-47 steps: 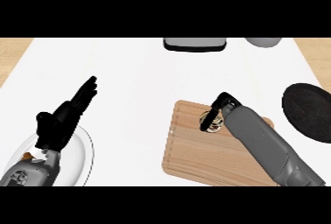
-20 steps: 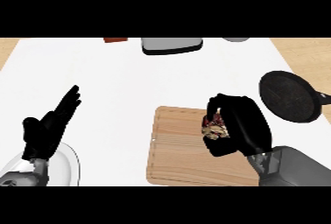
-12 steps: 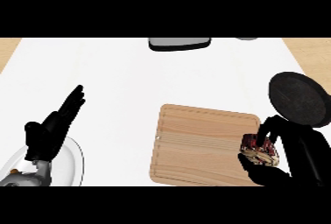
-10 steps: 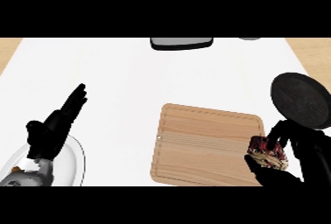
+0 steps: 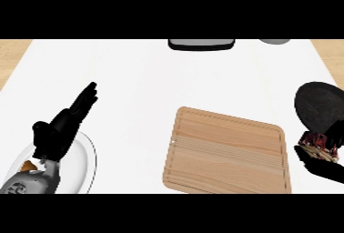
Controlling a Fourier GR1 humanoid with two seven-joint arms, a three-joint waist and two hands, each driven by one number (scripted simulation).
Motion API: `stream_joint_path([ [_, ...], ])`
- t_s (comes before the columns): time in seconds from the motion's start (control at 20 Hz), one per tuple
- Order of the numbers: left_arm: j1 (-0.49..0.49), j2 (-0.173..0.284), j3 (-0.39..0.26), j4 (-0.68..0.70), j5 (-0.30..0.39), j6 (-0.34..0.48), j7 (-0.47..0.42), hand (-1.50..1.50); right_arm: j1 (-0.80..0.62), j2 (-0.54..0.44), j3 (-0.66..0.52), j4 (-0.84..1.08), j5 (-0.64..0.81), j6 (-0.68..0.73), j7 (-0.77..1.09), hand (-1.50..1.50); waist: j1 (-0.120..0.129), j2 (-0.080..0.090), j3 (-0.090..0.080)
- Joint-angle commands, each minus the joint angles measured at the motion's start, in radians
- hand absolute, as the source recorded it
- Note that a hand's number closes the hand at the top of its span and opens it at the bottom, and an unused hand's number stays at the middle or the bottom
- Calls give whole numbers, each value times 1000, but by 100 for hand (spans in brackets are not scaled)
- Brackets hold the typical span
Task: Pick the cupcake from the cutting board and place it in the pan
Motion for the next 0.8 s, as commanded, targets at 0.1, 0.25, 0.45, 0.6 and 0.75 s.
stream_joint_path([
  [0.1, -40, -36, -20, 23, -35, 3, 4, 0, -145, 118, -117, 404, -124, 49, -293, 150, 29, 6, 0],
  [0.25, -109, -30, 25, 118, -20, -36, -32, 0, -159, 170, -166, 547, -164, 89, -468, 150, 15, 6, -1],
  [0.45, -62, -20, 49, 50, -5, -52, 16, 0, -318, 221, -238, 809, -174, 188, -607, 150, 26, 4, -1],
  [0.6, -15, -55, 16, 16, -38, -25, 16, 0, -448, 245, -285, 1005, -160, 216, -689, 150, 36, 5, -1],
  [0.75, 20, -14, 54, -11, -21, -75, -18, 0, -501, 262, -329, 1164, -151, 242, -804, 150, 37, 5, -1],
])
